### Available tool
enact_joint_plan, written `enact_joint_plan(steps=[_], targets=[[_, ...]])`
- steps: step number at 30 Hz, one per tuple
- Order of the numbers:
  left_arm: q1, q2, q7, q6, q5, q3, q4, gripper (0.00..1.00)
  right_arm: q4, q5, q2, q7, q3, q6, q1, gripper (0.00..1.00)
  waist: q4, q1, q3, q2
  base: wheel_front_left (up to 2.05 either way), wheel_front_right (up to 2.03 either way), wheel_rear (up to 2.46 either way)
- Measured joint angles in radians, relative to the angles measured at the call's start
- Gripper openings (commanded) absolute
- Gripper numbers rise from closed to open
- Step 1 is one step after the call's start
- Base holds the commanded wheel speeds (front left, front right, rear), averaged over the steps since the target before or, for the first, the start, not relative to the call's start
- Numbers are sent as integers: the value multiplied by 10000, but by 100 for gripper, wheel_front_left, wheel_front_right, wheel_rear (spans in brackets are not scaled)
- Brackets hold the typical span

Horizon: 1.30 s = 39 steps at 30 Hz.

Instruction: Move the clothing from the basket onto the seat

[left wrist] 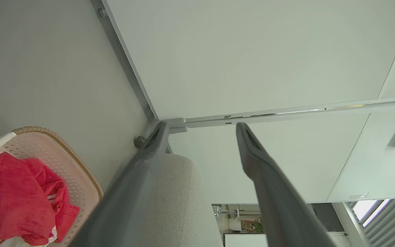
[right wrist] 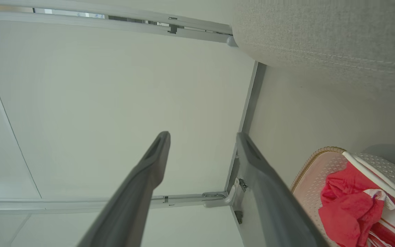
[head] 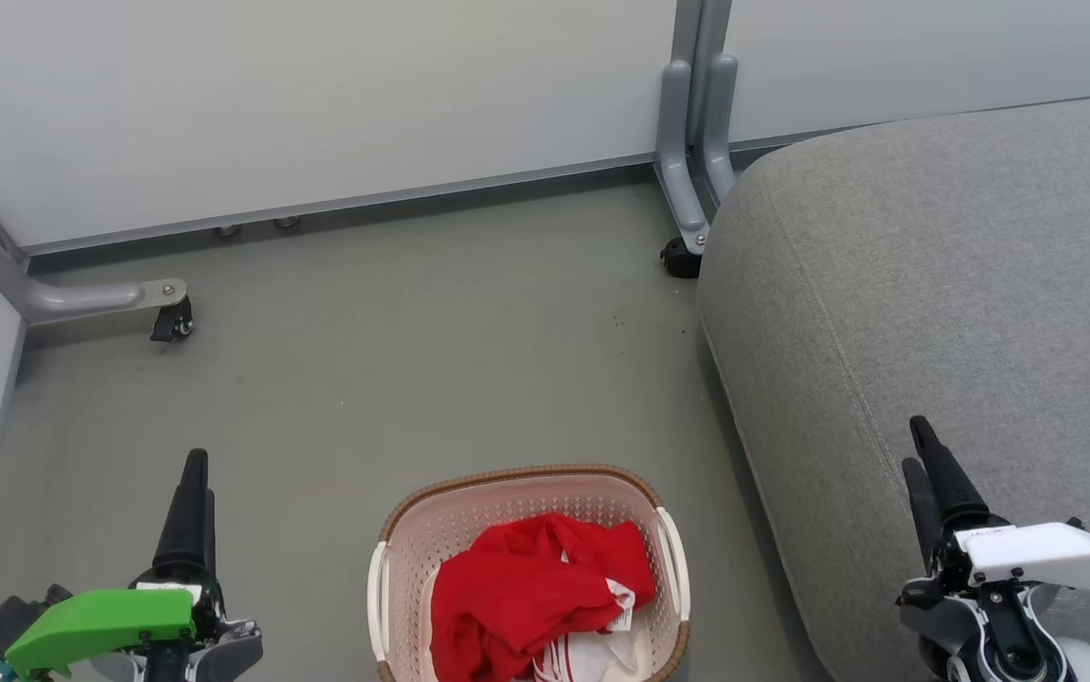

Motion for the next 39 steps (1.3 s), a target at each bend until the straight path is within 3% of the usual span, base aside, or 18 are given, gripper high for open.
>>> enact_joint_plan(steps=[17, 39], targets=[[302, 36, -713, 29, 4439, -274, -780, 100, -980, -4121, -10, -708, 579, 2, 228, 100, -44, 0, -12, 0, 0, 0, 0], [708, 418, -1478, 454, 7682, -1204, -1404, 100, -1404, -7425, -27, -1478, 1066, 2, 563, 100, -87, 0, -93, 0, 0, 0, 0]])
